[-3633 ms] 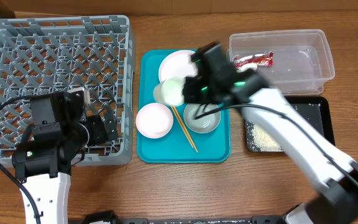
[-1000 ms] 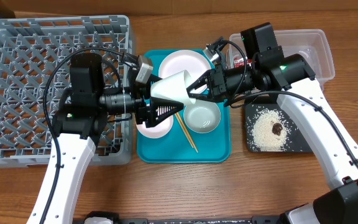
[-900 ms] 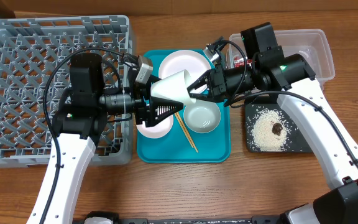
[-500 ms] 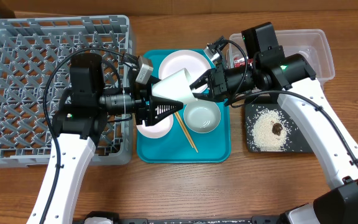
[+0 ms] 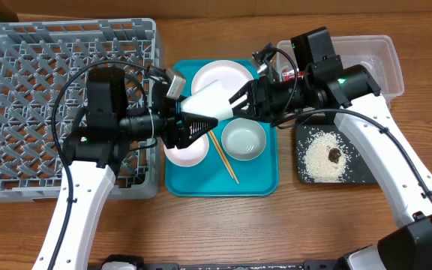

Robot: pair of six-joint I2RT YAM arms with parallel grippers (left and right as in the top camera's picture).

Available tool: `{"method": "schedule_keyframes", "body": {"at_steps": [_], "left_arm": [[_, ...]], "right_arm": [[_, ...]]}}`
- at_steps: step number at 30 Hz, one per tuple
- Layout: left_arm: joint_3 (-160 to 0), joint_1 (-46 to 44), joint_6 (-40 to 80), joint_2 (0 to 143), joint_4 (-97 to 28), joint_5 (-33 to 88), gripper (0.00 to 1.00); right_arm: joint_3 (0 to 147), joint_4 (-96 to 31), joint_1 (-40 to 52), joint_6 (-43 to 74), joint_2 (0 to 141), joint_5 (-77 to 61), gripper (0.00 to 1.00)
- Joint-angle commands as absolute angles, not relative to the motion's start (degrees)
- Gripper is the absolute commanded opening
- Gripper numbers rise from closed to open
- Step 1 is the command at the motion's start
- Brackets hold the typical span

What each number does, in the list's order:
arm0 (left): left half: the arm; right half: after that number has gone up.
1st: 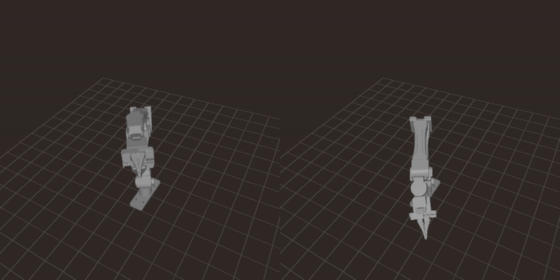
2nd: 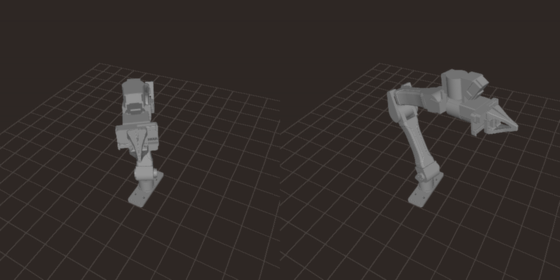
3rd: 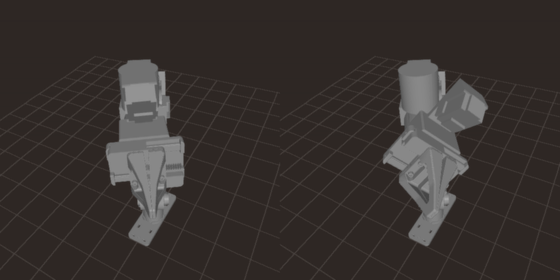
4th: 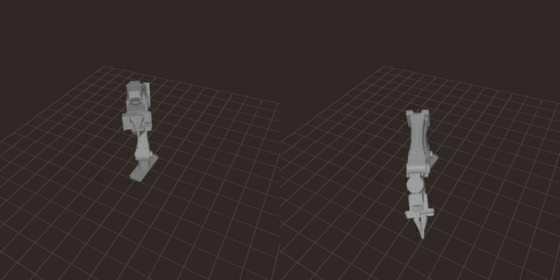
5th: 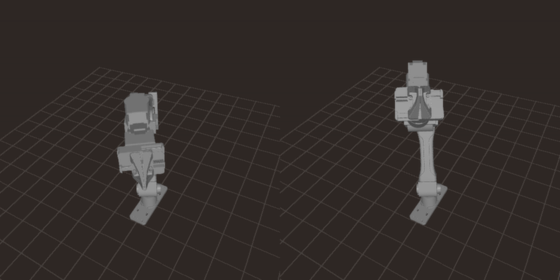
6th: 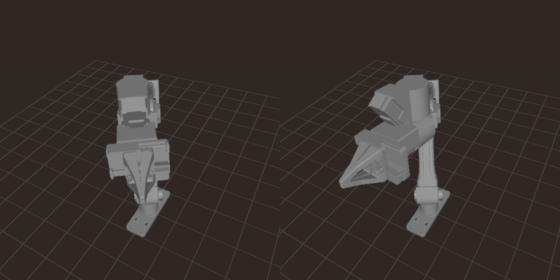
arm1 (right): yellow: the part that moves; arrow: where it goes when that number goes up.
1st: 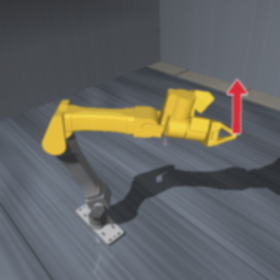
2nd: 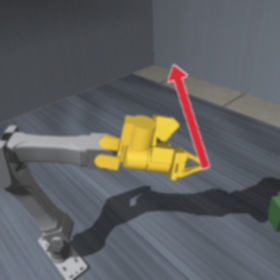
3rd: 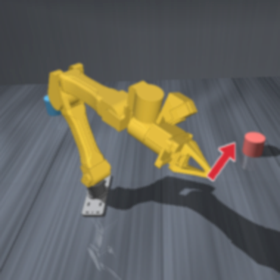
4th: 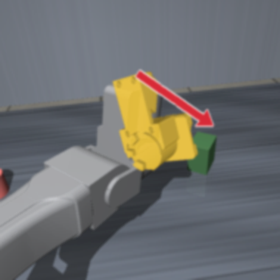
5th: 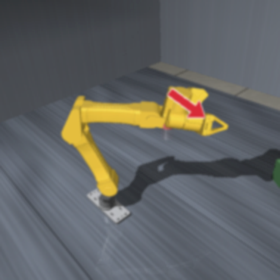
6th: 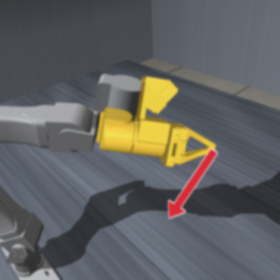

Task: Sort waste into correct bins and load items into the dishwasher
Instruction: 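Place the white cup into the dish rack with the left gripper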

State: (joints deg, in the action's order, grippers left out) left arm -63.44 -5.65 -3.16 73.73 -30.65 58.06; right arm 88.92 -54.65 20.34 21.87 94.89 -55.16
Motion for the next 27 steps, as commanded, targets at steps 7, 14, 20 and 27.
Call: {"method": "schedule_keyframes", "body": {"at_steps": [7,14,20,27], "left_arm": [[-64.49,-4.01,-4.43,72.25,-37.95,36.95,0.56],[-64.77,4.43,-4.25,67.99,-47.13,24.18,0.36],[-64.77,13.85,-1.45,67.07,-53.91,11.57,0.33],[-64.77,21.3,2.2,67.88,-57.69,7.11,0.26]], "right_arm": [[89.3,-62.63,15.9,22.61,94.28,-33.34,0.44],[89.41,-72.14,8.99,18.74,92.2,-21.76,0.44],[89.73,-77.69,3.68,14.5,88.92,-16.1,0.44],[89.71,-79.88,0.51,13.17,87.85,-14.92,0.45]]}}
